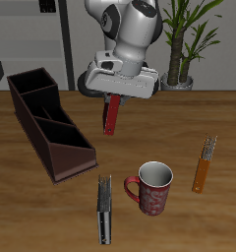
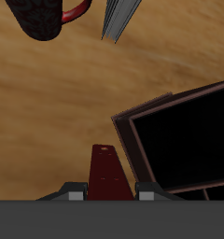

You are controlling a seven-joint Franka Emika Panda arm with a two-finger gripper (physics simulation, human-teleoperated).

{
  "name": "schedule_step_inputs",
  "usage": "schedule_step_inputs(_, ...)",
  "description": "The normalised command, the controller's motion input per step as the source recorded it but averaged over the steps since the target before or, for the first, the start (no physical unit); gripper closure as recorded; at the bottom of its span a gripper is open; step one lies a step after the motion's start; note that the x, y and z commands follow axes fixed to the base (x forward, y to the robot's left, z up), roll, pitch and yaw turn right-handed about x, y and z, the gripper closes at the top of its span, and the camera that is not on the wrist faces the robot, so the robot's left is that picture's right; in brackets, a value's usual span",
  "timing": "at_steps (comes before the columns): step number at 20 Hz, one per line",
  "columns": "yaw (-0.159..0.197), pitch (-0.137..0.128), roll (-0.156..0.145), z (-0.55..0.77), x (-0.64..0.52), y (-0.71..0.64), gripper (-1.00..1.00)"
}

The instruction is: Place the red book into the right desk caddy's front compartment

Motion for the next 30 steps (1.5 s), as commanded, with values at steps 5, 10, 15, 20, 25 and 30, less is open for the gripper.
schedule_step_inputs(5, 0.082, -0.014, -0.094, 0.11, -0.29, -0.46, 1.00)
schedule_step_inputs(10, 0.036, -0.007, -0.045, 0.16, -0.31, -0.22, 1.00)
schedule_step_inputs(15, 0.062, -0.027, -0.018, 0.13, -0.27, -0.08, 1.00)
schedule_step_inputs(20, 0.057, 0.001, -0.045, -0.02, -0.12, -0.26, 1.00)
schedule_step_inputs(25, 0.021, -0.002, -0.055, -0.06, -0.07, -0.33, 1.00)
schedule_step_inputs(30, 0.017, 0.023, -0.020, -0.17, -0.16, -0.14, 1.00)
